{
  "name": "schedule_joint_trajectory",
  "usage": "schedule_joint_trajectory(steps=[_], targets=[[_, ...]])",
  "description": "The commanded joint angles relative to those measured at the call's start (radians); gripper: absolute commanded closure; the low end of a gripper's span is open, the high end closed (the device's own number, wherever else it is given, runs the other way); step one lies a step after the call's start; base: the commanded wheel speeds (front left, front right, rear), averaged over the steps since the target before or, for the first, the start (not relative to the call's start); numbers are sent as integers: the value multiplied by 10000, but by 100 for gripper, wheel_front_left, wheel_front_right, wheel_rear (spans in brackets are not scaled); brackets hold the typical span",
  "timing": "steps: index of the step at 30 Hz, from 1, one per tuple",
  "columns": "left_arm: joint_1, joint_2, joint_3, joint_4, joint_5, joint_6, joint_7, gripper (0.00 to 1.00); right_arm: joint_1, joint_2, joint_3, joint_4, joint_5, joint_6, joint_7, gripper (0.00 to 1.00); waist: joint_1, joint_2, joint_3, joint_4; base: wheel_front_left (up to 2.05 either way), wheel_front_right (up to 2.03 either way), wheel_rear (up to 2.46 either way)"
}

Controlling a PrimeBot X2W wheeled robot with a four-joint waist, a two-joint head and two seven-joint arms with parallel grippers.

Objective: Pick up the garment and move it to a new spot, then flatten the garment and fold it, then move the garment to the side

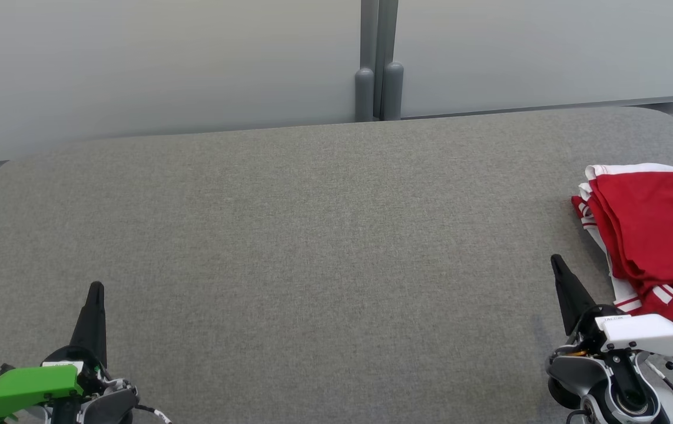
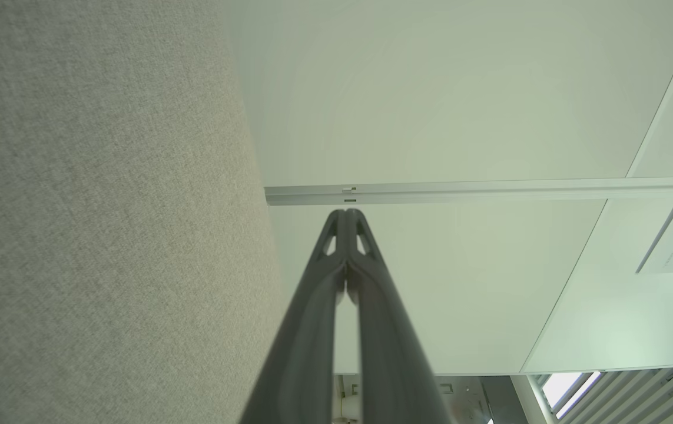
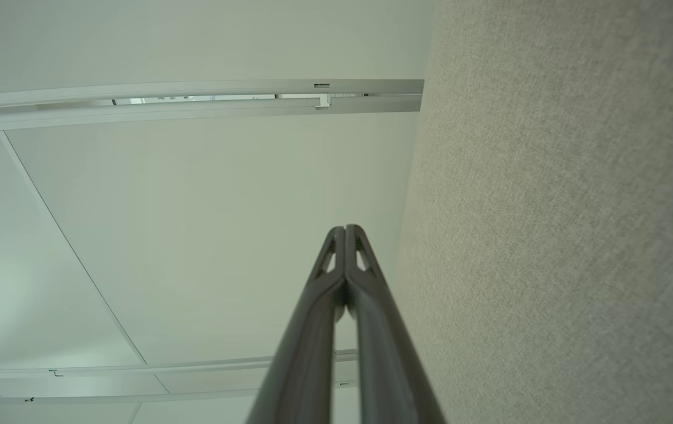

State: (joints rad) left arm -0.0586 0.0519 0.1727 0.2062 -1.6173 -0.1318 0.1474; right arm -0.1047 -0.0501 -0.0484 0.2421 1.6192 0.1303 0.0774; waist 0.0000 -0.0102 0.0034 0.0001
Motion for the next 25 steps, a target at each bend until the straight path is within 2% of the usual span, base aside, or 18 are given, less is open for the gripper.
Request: schedule_joint_trajectory(steps=[1, 25], targets=[[-174, -8, 45, 23, 42, -24, 17, 100, -55, -19, -20, 17, 8, 7, 21, 100, 0, 102, 0, 0, 0, 0, 0], [-175, -17, 54, 23, 57, -24, 27, 100, -54, -17, -25, 17, 1, 7, 28, 100, 0, 102, 0, 0, 0, 0, 0]])
